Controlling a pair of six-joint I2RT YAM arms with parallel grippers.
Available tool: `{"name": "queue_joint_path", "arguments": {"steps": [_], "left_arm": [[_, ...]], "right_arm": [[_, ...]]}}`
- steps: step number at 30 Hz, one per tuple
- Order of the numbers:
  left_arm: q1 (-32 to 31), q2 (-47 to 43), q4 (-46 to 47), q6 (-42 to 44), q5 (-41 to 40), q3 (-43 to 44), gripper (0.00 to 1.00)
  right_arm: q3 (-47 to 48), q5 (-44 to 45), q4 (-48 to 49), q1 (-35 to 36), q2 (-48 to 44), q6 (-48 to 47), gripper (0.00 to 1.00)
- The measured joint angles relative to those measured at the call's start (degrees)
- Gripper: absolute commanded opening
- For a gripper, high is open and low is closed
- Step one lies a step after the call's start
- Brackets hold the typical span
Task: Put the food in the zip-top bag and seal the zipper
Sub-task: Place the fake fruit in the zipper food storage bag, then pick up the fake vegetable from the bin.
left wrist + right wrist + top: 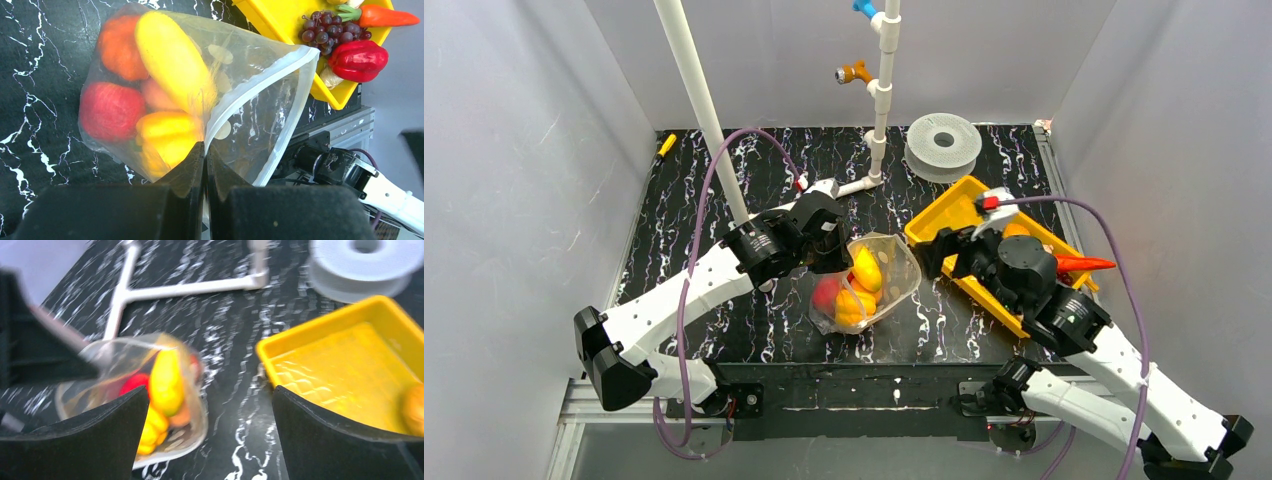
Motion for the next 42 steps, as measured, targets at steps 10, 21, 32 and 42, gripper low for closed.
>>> {"name": "queue_joint_path", "arguments": {"steps": [10, 21, 32, 42], "left_arm": [[0.00, 0.00, 0.24, 0.00, 0.15, -0.22, 0.00], [0.00, -1.01, 0.34, 0.02, 0.26, -1.18, 0.00], [0.02, -1.03, 0.35, 0.02, 0.31, -1.18, 0.00], [0.02, -1.03, 0.35, 0.02, 0.41, -1.18, 0.00]], "right_arm": [[-0.77, 23.05, -10.04, -12.39, 2.78, 14.85, 0.98], [-5.21, 19.43, -21.84, -41.44, 9.44, 31.37, 0.98], [-5.18, 18.37, -28.73, -54.72, 16.15, 40.16, 0.98], [-5.19, 15.96, -26.07, -56.11, 20.57, 40.43, 0.98]]}}
